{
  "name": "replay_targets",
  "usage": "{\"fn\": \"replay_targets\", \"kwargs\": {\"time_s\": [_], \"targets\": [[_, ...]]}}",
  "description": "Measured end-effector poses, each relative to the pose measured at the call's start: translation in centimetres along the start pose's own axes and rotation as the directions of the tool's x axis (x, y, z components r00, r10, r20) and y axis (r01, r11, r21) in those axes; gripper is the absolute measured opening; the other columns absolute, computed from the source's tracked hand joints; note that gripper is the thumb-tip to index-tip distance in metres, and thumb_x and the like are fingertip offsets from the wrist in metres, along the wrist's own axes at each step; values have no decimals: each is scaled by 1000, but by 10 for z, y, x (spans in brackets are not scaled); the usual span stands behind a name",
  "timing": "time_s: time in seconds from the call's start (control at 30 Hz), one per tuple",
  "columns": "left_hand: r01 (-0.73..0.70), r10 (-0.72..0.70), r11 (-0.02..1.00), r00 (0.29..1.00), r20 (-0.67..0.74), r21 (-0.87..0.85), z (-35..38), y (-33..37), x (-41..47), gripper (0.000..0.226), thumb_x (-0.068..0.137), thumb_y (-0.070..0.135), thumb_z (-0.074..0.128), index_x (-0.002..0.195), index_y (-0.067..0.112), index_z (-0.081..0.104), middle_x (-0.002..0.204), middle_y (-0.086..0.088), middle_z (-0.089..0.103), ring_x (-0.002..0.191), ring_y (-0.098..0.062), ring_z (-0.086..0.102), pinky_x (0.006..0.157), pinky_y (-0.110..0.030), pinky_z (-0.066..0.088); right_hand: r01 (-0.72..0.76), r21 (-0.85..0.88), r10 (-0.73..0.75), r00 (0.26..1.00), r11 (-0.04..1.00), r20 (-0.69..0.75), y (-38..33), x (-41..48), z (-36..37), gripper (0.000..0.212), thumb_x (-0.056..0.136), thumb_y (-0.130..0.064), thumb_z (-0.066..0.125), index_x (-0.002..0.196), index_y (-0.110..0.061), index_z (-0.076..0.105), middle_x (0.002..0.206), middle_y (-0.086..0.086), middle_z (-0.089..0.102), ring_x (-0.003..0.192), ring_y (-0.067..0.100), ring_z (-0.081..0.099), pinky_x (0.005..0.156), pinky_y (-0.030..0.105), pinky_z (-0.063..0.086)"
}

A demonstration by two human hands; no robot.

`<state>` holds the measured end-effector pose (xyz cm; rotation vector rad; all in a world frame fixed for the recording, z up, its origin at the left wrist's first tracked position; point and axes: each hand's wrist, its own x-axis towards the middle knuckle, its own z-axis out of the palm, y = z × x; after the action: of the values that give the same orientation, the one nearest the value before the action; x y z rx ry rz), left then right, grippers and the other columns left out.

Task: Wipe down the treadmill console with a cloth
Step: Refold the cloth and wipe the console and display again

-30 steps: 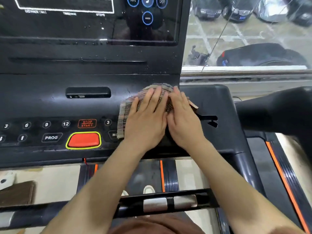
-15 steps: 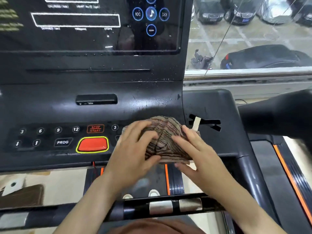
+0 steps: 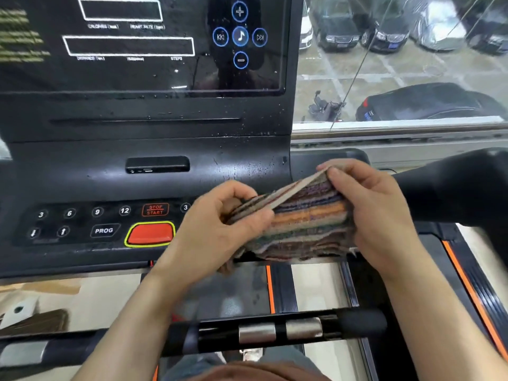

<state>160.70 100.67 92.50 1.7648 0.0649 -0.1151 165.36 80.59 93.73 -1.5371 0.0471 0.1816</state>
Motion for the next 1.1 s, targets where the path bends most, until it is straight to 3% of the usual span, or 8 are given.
{"fn": "replay_targets", "kwargs": {"time_s": [0.1,0.2,0.4,0.6,0.73,0.9,1.03,1.1], "targets": [[-102,122,975,988,-94,198,-2,-13,18,30,84,5,69,99,30,62,85,2,68,79,-23,64,75,-40,54,63,-269,-118,974,961,-194,13,35,-5,13,93,-21,59,88,-20,72,82,2,71,79,18,67,77,39,56],[-181,412,704,892,-187,687,-6,-42,36,31,79,-5,59,93,22,67,97,4,60,93,-24,55,82,-32,43,54,-666,-316,907,744,-279,42,70,2,17,83,-35,66,96,-25,68,97,5,63,90,21,59,80,30,47],[-100,307,592,945,-110,800,10,-73,23,37,84,24,42,102,20,74,109,4,67,102,-20,59,83,-32,51,-37,-842,-246,949,538,-199,86,65,46,35,89,-46,62,102,-14,67,98,5,62,89,24,57,66,27,28],[-100,295,619,949,-113,779,10,-72,42,48,86,28,33,116,15,68,124,-2,65,117,-21,58,101,-27,38,-10,-649,-292,888,760,-356,72,110,63,21,88,-32,66,82,-11,68,76,1,63,75,21,57,64,30,36],[-86,238,606,968,-77,791,19,-62,65,44,98,27,37,139,17,48,147,0,44,135,-19,37,111,-30,28,133,-326,-271,863,936,-427,63,125,64,34,85,-21,74,115,-7,69,92,-6,67,82,-1,59,71,-1,37],[-111,262,529,964,-38,841,28,-67,78,52,98,31,36,148,14,32,157,-1,25,143,-18,22,115,-34,23,265,-172,-313,866,949,-390,55,142,63,26,88,-14,69,112,-4,71,91,-9,71,79,-11,57,81,10,44],[-102,314,516,946,-78,850,33,-60,96,62,94,37,30,150,13,25,158,-3,22,146,-19,19,117,-35,21,342,-246,-409,857,907,-314,22,171,74,39,97,-25,52,133,-12,57,122,-3,65,109,5,54,105,33,42],[-113,358,502,930,-87,858,35,-50,108,60,94,34,37,149,12,30,157,-4,26,144,-20,24,116,-37,27,380,-329,-479,821,865,-310,7,186,84,46,101,-25,39,144,-14,43,141,1,53,127,12,47,110,28,32]]}}
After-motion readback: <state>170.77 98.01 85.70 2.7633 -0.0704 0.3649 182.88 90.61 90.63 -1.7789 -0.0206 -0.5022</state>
